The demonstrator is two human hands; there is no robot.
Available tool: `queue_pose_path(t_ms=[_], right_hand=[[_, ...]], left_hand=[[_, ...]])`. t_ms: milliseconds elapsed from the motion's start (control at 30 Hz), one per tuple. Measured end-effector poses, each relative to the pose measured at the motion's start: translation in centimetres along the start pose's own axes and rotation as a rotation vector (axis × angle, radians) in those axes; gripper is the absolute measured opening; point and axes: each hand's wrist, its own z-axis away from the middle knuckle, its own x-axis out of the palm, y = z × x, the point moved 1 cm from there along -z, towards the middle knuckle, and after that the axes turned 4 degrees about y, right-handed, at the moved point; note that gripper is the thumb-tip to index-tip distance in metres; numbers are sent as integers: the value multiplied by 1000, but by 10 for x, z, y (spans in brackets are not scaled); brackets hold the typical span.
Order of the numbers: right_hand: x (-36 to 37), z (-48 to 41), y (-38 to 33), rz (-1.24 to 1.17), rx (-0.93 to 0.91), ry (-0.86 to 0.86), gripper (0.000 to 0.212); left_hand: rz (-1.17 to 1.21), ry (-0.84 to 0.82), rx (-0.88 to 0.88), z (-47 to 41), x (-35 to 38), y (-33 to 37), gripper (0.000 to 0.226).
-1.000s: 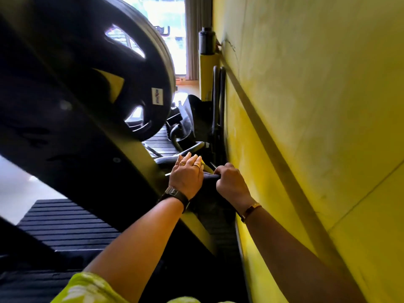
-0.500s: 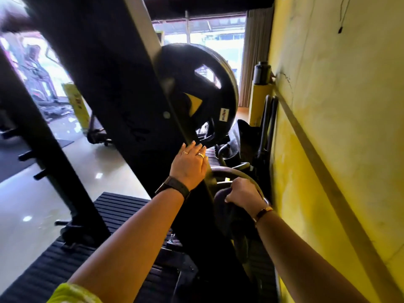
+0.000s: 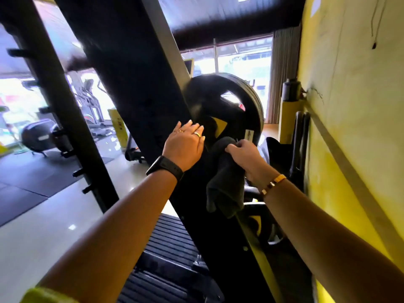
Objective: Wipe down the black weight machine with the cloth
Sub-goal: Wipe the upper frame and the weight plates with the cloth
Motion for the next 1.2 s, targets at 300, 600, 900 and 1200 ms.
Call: queue_pose_path(t_ms=[300,600,900,1200], right_hand=[[-8,-81,-40,-548,127,-200,11],[-28,-142,-101,-730,-46,-307,11],[-18,-178,-188,-962,-269,-261,5],[1,-214,-297,-868,-641,225,40]], left_hand=[[-186,68,-61,-82,-17,-32,44],[-354,182,-152,-171,-59,-74,45],[-544,283,-108,-238,-111,-145,47],[-631,386,-148,-274,-146,-217,54]])
